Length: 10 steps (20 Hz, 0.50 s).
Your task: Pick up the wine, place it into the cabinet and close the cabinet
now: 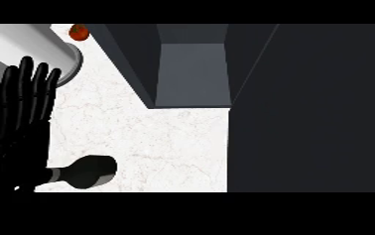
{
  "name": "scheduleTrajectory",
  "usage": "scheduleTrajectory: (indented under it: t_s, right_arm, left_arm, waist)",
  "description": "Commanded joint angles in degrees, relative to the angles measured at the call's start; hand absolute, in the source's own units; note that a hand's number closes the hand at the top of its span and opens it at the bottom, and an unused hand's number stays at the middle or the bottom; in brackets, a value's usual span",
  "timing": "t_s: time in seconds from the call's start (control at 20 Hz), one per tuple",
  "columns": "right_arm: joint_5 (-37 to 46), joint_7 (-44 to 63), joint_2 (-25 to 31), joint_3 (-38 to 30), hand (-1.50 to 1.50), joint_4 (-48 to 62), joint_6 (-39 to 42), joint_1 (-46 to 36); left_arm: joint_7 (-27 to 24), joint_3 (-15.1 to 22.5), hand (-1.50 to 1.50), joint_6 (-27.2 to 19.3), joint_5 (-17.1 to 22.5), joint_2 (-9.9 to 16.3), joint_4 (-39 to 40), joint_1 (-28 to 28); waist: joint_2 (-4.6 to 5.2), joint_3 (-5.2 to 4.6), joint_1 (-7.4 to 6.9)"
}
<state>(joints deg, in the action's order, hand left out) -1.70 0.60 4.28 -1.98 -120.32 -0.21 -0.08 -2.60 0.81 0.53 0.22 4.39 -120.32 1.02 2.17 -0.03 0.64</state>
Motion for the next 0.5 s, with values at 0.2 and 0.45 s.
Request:
scheduleTrajectory:
  t_s: [0.2,0.45]
  right_arm:
    - [2.8,-0.6,-0.2,3.7,-1.5,-6.3,1.6,8.4]
    - [-4.2,4.9,0.7,10.9,-1.5,-9.4,8.2,11.2]
  left_arm:
    - [-8.7,2.3,-1.5,13.4,7.5,4.8,-7.9,-13.0]
    - [-0.3,8.0,-1.5,18.5,22.9,3.8,-11.8,-21.9]
  waist:
    - [-2.43,-0.01,-0.89]
    - [-2.6,-0.02,-1.27]
